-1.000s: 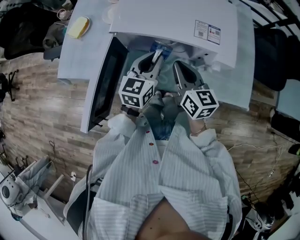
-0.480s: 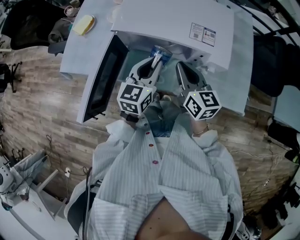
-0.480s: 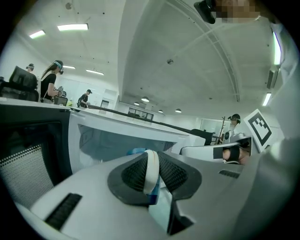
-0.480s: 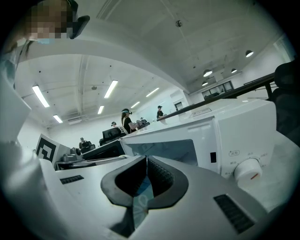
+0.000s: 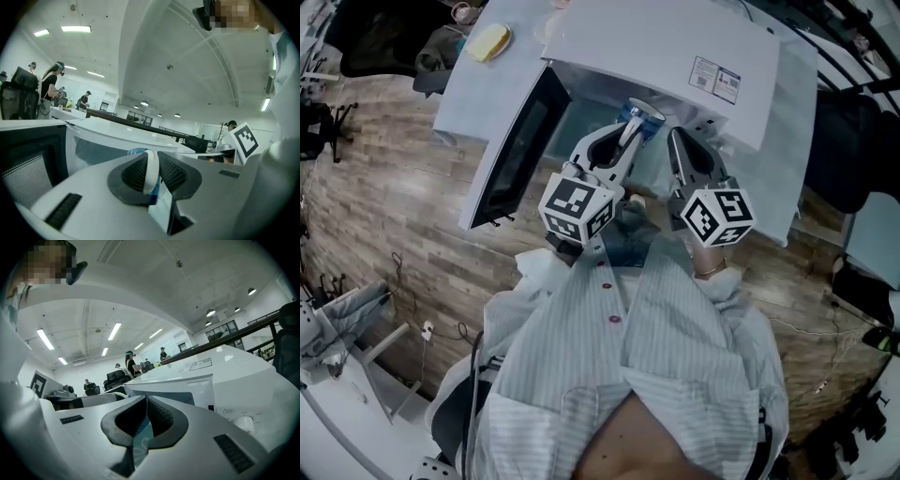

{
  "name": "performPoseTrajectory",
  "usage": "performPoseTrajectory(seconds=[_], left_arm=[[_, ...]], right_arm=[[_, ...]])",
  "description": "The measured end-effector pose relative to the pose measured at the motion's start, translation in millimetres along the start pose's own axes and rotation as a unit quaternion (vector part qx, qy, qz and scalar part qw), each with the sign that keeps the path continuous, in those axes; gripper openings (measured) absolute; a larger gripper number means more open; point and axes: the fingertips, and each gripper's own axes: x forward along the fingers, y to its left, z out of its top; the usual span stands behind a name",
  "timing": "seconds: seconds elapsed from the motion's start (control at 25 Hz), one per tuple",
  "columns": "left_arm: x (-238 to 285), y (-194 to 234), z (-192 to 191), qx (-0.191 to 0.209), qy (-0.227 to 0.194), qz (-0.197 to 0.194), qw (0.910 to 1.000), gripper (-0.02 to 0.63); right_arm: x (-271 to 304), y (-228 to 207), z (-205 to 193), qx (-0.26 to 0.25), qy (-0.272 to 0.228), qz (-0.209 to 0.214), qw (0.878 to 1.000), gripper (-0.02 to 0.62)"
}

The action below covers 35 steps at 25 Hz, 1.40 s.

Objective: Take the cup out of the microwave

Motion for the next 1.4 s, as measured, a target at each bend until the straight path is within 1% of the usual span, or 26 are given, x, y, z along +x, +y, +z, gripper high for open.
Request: performPoseTrajectory(seconds=[0.2, 0.36, 0.8, 1.08, 1.4], left_arm=[[-3.9, -10.2, 21.3, 0.001, -0.019, -0.010, 0.9998, 0.071], [-7.0, -13.8, 32.2, 0.005, -0.028, -0.015, 0.9995, 0.071], [-3.7, -20.1, 38.2, 0.003, -0.039, -0.017, 0.9991, 0.071], [-1.1, -19.2, 43.0, 0.003, -0.044, -0.017, 0.9989, 0.071], [1.4, -15.8, 45.9, 0.002, -0.045, -0.015, 0.9989, 0.071]], right_arm=[[-0.6, 7.9, 16.7, -0.002, -0.014, 0.020, 1.000, 0.035], [-1.8, 9.1, 27.1, -0.012, -0.021, 0.026, 0.999, 0.035], [-3.1, 2.9, 41.4, -0.027, -0.031, 0.032, 0.999, 0.035], [0.3, 4.2, 43.7, -0.038, -0.025, 0.041, 0.998, 0.035], [6.6, 4.1, 44.7, -0.037, -0.019, 0.047, 0.998, 0.035]])
